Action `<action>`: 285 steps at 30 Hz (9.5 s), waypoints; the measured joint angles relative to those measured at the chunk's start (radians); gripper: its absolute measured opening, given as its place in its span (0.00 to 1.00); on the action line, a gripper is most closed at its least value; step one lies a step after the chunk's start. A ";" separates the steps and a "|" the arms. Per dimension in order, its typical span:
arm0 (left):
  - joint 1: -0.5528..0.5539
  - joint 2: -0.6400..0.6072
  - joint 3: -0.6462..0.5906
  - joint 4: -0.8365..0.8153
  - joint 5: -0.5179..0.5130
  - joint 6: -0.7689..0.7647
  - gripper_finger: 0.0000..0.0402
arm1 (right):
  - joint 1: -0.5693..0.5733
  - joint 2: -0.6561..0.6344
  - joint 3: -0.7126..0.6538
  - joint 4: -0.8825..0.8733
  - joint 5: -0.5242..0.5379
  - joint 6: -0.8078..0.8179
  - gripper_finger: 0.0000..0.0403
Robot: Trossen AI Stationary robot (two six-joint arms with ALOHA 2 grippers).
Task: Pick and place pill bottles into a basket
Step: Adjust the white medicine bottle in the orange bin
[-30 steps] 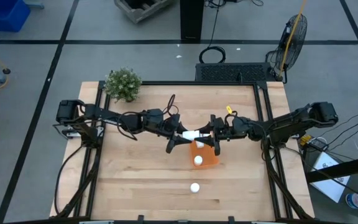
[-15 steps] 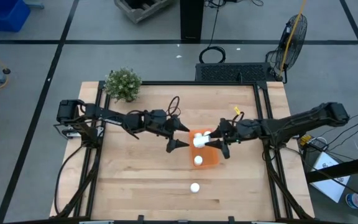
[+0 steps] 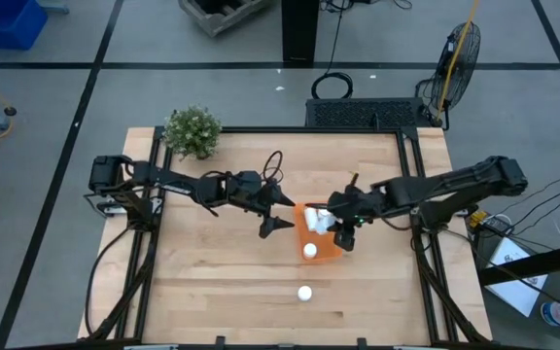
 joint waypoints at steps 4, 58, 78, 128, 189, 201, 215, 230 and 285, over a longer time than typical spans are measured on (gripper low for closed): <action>0.015 0.000 0.000 -0.008 0.000 -0.006 0.88 | 0.003 0.101 0.077 -0.072 -0.056 0.006 0.36; 0.031 0.000 0.000 -0.015 -0.017 0.010 0.90 | -0.035 0.237 -0.023 0.239 0.049 0.008 0.57; 0.032 0.000 0.000 -0.036 -0.045 0.066 0.90 | -0.136 0.354 -0.025 0.276 -0.132 0.281 0.59; 0.032 0.000 0.000 -0.044 -0.051 0.097 0.90 | -0.141 0.444 -0.024 0.256 0.003 0.295 0.56; 0.030 -0.001 -0.001 -0.071 -0.085 0.107 0.90 | -0.186 0.462 -0.023 0.346 0.027 0.433 0.62; 0.029 -0.001 0.000 -0.077 -0.091 0.105 0.90 | -0.189 0.478 -0.021 0.304 0.000 0.390 0.43; 0.027 -0.001 0.000 -0.087 -0.099 0.106 0.90 | -0.180 0.439 -0.028 0.327 0.025 0.282 0.36; 0.028 -0.001 0.000 -0.088 -0.104 0.082 0.90 | -0.171 0.366 -0.026 0.312 -0.035 0.148 0.03; 0.030 0.000 0.000 -0.113 -0.113 0.107 0.90 | -0.213 0.450 -0.025 0.408 0.020 0.301 0.52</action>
